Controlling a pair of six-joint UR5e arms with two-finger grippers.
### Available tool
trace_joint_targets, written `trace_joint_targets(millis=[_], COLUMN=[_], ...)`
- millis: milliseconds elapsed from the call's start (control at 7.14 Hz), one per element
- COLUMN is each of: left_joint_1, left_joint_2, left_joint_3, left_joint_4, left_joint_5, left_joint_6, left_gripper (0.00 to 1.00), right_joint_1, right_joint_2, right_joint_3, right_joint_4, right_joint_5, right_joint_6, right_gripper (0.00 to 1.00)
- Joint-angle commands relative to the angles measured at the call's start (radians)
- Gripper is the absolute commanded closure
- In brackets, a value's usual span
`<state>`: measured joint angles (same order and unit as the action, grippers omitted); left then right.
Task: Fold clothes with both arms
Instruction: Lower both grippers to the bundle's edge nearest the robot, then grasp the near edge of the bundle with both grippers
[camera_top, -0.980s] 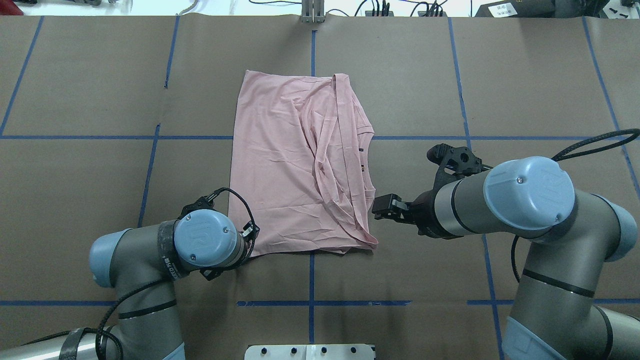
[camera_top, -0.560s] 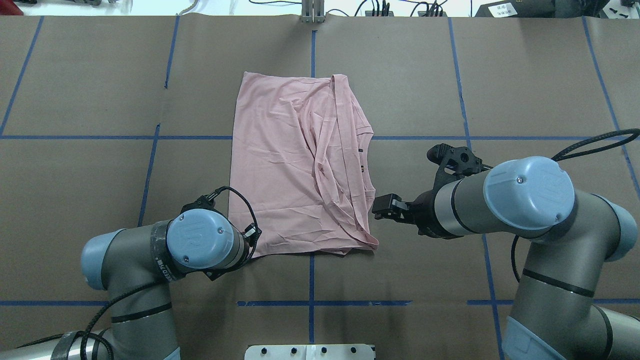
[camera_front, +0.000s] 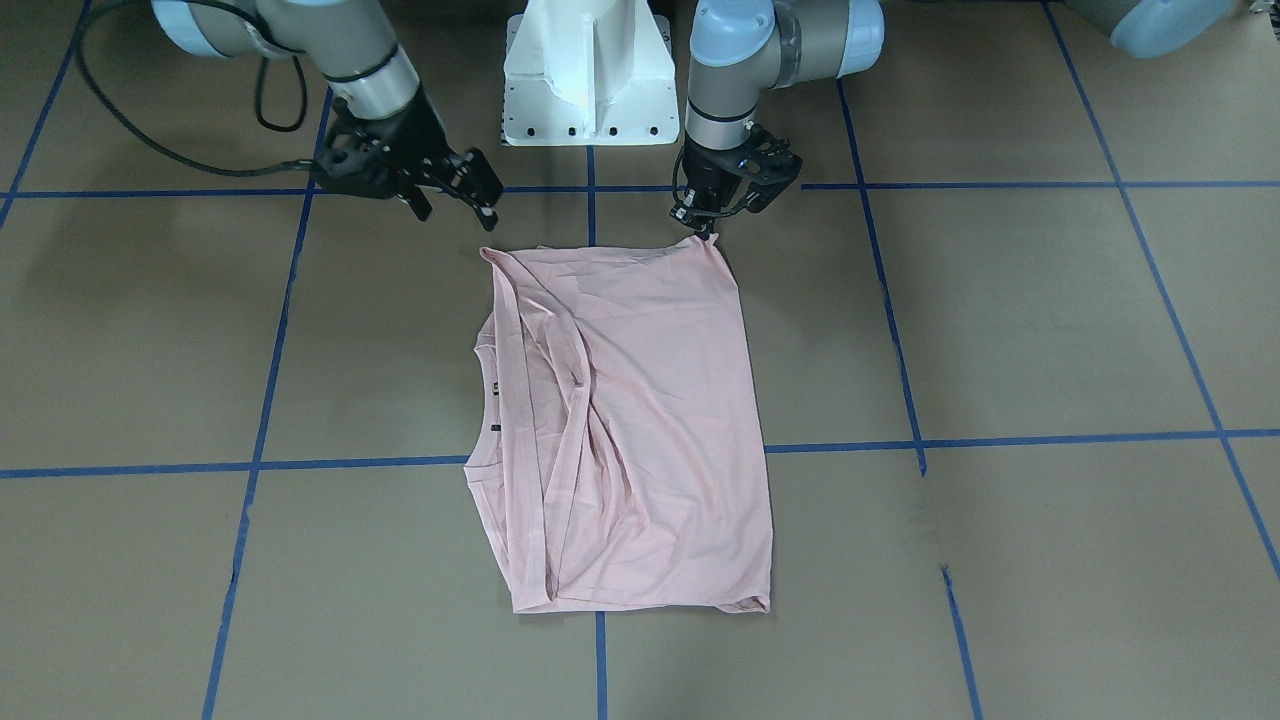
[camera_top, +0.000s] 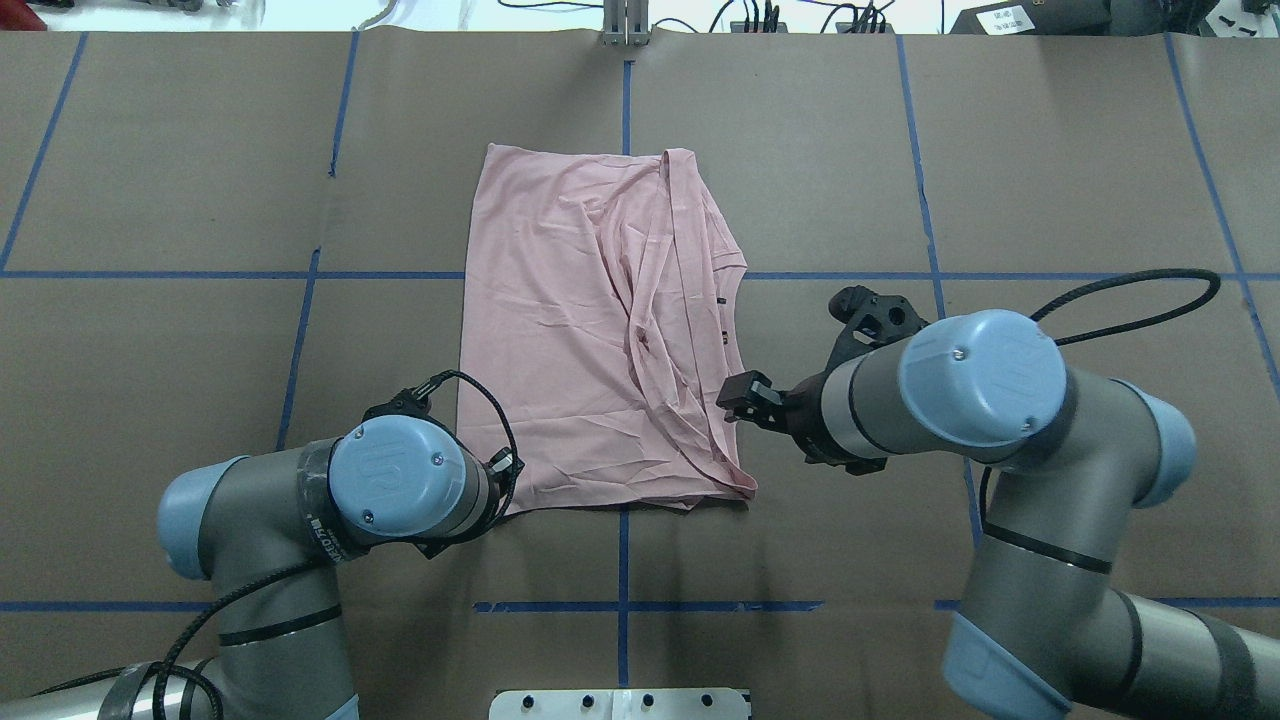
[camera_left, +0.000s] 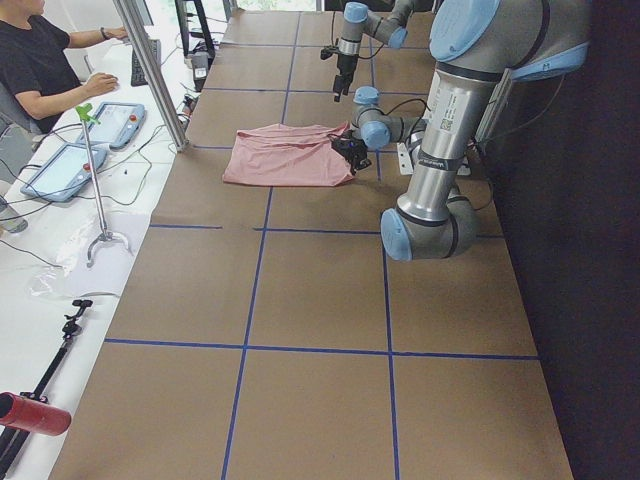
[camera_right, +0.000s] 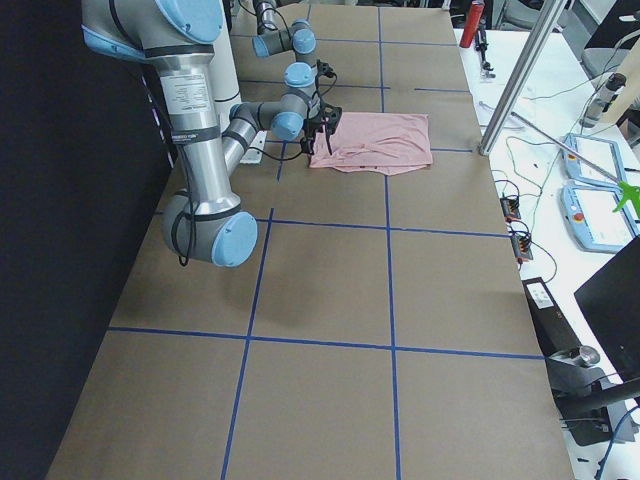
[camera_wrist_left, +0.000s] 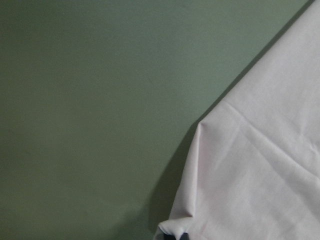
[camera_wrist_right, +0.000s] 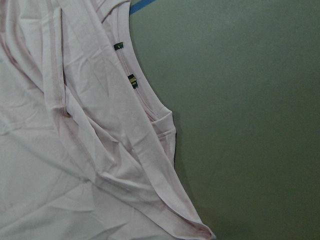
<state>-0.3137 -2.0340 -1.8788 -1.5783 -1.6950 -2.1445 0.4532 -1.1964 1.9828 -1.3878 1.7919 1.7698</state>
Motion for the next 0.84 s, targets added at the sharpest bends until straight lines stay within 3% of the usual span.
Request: trace_joint_targets(millis=[0,700], left_joint_1=[-0.002,-0.007], left_joint_2=[0.000,0.000], left_joint_3=[0.000,0.000], left_joint_4=[-0.002,-0.003], left_joint_5=[0.000,0.000], left_joint_6=[0.000,0.000], left_gripper=[1.00,1.00], right_joint_1=[-0.021,-0.099], right_joint_2=[0.142,0.222], right_joint_3=[-0.143,-0.312], right_joint_4=[-0.113,-0.123], right_joint_5=[-0.023,-0.046], right_joint_6=[0.082,0.077], right_gripper=[0.00,0.00])
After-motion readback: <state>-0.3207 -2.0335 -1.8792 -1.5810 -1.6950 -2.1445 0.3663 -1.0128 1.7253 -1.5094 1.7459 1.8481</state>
